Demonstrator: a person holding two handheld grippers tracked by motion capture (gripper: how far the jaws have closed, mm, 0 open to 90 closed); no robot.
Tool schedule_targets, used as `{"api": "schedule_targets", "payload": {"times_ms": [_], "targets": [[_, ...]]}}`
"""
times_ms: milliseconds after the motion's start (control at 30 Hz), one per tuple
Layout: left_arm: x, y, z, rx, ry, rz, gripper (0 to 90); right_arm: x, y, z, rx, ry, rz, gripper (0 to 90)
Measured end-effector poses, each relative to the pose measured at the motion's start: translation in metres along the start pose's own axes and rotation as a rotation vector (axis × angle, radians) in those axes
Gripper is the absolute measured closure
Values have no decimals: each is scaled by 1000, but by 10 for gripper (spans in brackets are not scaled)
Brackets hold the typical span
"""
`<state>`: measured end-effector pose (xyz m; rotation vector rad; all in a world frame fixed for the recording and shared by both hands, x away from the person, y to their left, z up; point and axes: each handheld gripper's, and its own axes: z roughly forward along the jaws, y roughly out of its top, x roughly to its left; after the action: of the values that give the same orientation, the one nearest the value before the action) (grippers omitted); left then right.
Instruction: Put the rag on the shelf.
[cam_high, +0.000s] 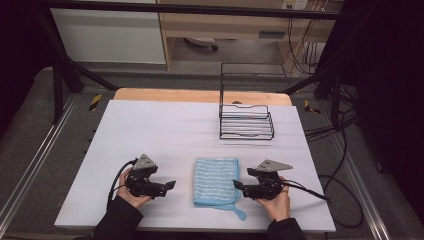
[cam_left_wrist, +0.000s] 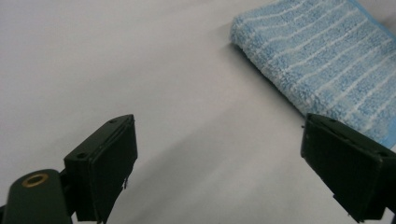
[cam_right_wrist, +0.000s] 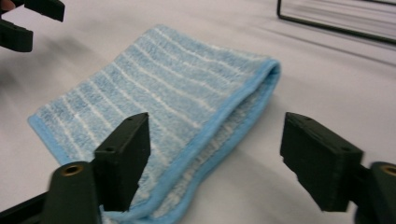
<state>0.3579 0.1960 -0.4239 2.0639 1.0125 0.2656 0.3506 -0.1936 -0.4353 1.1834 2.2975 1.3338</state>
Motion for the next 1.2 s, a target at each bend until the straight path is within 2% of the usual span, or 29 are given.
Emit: {"api": "schedule_targets", "payload": {"times_ms": [67,100,267,467,700,1033,1200], "targets": [[-2,3,2,-1,-1,3,109,-6,0,-1,-2,22,14,200],[-3,5,3,-2,-3,7,106,-10,1,-2,0,24,13,159],[-7,16,7,-7,-3,30,105,-15,3,-1,-5,23,5,91],[-9,32,13,-29,-5,30,105,-18,5,0,-17,20,2,27],[-12,51,29,-32,-4,36,105,-17,4,-2,-16,14,0,12],[-20,71,57,-25,3,26,124,-16,2,-2,-7,10,-13,6],[-22,74,75,11,7,27,173,-16,1,-2,-1,8,-14,6]]}}
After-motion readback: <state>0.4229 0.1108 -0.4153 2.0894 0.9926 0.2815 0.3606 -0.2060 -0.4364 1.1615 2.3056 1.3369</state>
